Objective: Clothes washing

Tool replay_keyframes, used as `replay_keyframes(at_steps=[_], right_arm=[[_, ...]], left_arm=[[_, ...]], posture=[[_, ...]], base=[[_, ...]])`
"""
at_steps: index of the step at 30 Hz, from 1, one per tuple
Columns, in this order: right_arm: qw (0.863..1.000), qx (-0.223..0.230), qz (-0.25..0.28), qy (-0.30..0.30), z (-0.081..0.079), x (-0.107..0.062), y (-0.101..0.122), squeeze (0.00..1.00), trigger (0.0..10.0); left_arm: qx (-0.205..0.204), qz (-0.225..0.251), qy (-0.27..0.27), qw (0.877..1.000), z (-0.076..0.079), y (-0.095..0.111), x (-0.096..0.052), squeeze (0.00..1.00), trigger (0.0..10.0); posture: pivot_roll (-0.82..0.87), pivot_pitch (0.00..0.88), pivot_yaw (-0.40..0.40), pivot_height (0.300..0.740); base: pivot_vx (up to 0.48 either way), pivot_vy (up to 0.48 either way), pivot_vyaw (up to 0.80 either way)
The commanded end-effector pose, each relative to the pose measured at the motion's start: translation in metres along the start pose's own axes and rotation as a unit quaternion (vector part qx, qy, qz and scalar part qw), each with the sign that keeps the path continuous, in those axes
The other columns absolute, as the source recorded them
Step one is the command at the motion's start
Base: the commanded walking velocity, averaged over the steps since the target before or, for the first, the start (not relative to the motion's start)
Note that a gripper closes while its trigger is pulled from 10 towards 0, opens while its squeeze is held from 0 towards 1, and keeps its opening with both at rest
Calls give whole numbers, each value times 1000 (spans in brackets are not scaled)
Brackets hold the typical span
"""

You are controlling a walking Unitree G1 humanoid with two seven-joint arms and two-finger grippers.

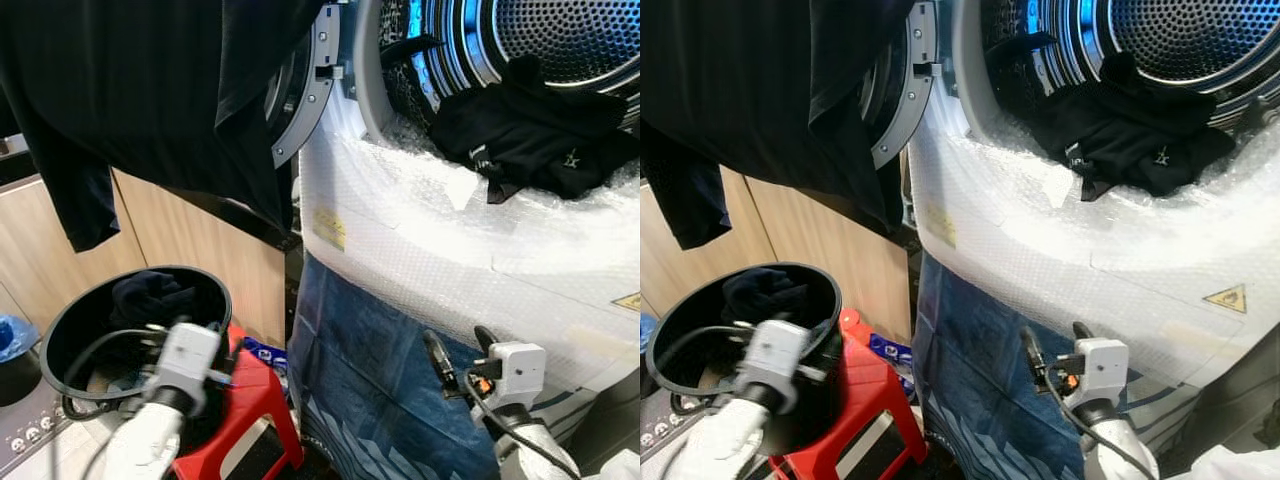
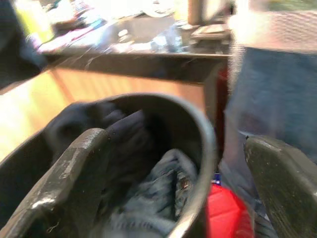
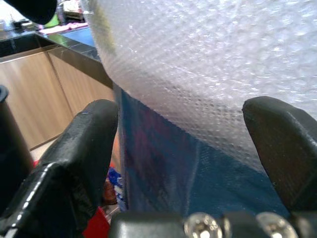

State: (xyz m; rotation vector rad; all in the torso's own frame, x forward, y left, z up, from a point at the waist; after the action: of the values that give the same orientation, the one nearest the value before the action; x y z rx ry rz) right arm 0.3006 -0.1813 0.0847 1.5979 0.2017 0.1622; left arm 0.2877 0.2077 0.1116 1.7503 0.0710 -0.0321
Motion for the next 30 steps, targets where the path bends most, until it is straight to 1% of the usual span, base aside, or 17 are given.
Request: replay_keyframes(at_steps=[1, 3, 4, 6, 8, 9, 11, 13, 15, 18, 19, 21, 23, 26, 27, 28, 30], right_arm=[[1000, -4, 19, 8, 2, 6, 15, 0, 10000], [1000, -5, 18, 10, 2, 8, 16, 0, 10000], [1000, -5, 19, 14, 2, 10, 18, 0, 10000], [1000, -4, 20, 18, 1, 11, 19, 0, 10000], [1000, -2, 21, 21, 0, 11, 21, 0, 10000], [999, -1, 23, 32, -2, 13, 24, 0, 10000], [999, -3, 26, 39, -2, 15, 28, 0, 10000], [999, -3, 30, 42, -2, 17, 32, 0, 10000], [999, -10, 33, 40, 1, 17, 36, 0, 10000], [999, -9, 35, 34, 7, 12, 38, 0, 10000], [999, -9, 35, 34, 7, 12, 38, 0, 10000], [999, -1, 34, 40, 6, 5, 34, 0, 10000], [998, 0, 34, 45, 4, 4, 33, 0, 10000], [998, -2, 34, 47, 4, 4, 33, 0, 10000], [997, -14, 55, 53, 0, 6, 41, 0, 10000], [997, -14, 55, 53, 0, 6, 41, 0, 10000], [994, -38, 79, 58, -5, 6, 50, 0, 10000]], left_arm=[[-42, -10, 52, 998, -23, 0, -5, 0, 10000], [-60, -19, 83, 995, -36, -2, -7, 0, 10000], [-89, -27, 111, 989, -48, -7, -8, 0, 10000], [-103, -33, 129, 986, -57, -10, -8, 0, 10000], [-111, -39, 131, 984, -60, -14, -7, 0, 10000], [-108, -50, 136, 983, -69, -22, -3, 0, 10000], [-118, -62, 142, 981, -76, -27, 2, 0, 10000], [-128, -70, 146, 978, -81, -29, 7, 0, 10000], [-119, -62, 143, 981, -84, -22, 12, 0, 10000], [-106, -20, 109, 988, -65, -3, 12, 0, 10000], [-106, -20, 109, 988, -65, -3, 12, 0, 10000], [-76, 27, 76, 994, -40, 9, 8, 0, 10000], [-64, 36, 70, 995, -32, 11, 7, 0, 10000], [-56, 37, 69, 995, -30, 10, 8, 0, 10000], [-37, 74, 66, 994, -17, 21, 3, 0, 10000], [-37, 74, 66, 994, -17, 21, 3, 0, 10000], [-44, 97, 59, 993, -3, 29, -2, 0, 10000]], posture=[[61, 0, -53, 740], [67, 0, -57, 740], [74, 0, -65, 740], [74, 0, -65, 740], [81, 0, -76, 740], [78, 0, -79, 740], [74, 0, -80, 740], [68, 0, -80, 740], [49, 0, -74, 740], [42, 0, -69, 740], [42, 0, -69, 740], [39, 0, -67, 740], [38, 0, -65, 740], [38, 0, -63, 740], [38, 0, -58, 740], [38, 0, -58, 740], [39, 0, -52, 740]], base=[[0, 0, 0], [0, 0, 0], [0, 0, 0], [0, 0, 0], [0, 0, 0], [0, 0, 0], [0, 0, 0], [0, 0, 0], [0, 0, 0], [0, 0, 0], [0, 0, 0], [0, 0, 0], [0, 0, 0], [0, 0, 0], [0, 0, 0], [0, 0, 0], [0, 0, 0]])
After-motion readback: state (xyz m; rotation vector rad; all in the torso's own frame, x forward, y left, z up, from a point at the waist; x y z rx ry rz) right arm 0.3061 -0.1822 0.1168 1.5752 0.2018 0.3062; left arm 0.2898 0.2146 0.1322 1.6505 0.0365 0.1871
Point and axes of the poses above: a point about 5 cm out from each wrist's last joint towards the gripper, its own x axis pointing out of the wrist towards the gripper, its own y axis along the axis of the wrist's last joint, z = x × y, the point moved 4 cm from there along x, pointing out of the wrist towards the gripper, and after that the axes turned 3 degrees about -x, right-handed, at the moved point
